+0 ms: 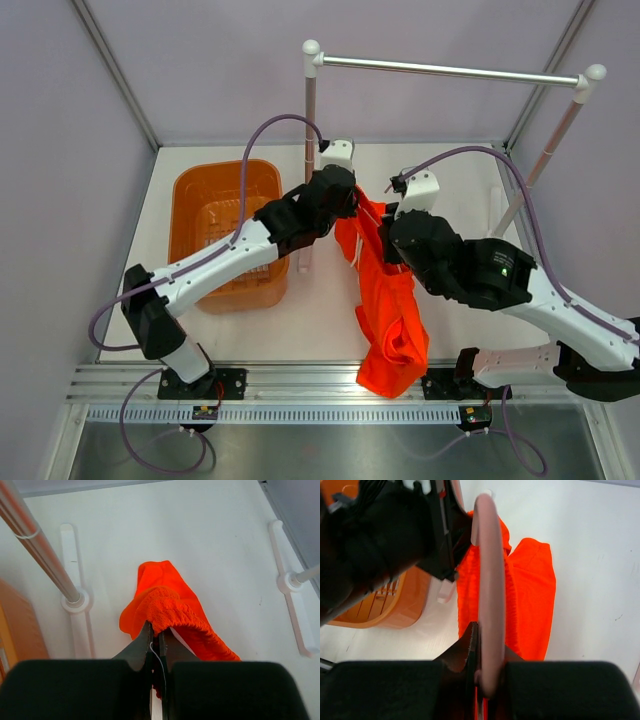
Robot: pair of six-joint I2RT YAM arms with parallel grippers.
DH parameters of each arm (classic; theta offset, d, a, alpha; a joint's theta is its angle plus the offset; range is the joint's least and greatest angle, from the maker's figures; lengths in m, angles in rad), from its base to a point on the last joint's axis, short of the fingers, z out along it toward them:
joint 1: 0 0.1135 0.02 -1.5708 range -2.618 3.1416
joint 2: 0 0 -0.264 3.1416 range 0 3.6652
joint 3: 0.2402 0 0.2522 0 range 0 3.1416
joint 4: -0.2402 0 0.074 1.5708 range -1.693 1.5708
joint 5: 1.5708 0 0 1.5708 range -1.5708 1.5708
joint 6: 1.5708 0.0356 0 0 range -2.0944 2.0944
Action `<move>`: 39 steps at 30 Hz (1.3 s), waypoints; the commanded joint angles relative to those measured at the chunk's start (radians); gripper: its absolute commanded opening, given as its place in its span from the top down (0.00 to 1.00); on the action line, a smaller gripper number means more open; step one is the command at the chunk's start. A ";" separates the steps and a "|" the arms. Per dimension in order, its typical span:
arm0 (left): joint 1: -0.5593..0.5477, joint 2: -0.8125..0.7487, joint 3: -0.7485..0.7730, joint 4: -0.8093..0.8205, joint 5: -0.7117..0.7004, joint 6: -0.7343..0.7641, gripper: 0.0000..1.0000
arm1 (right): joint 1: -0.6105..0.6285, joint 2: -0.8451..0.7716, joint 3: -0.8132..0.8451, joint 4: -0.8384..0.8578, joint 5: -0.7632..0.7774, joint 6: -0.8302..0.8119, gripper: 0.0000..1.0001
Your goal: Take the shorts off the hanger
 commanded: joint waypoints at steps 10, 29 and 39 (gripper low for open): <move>0.122 0.096 0.016 0.029 0.033 -0.032 1.00 | 0.051 -0.097 0.046 -0.052 0.034 0.058 1.00; -0.164 -0.244 -0.196 0.132 0.430 0.072 1.00 | 0.051 -0.100 -0.041 0.147 0.232 -0.095 1.00; -0.333 -0.400 -0.205 0.060 0.407 0.146 1.00 | -0.110 -0.020 -0.006 0.230 0.264 -0.202 1.00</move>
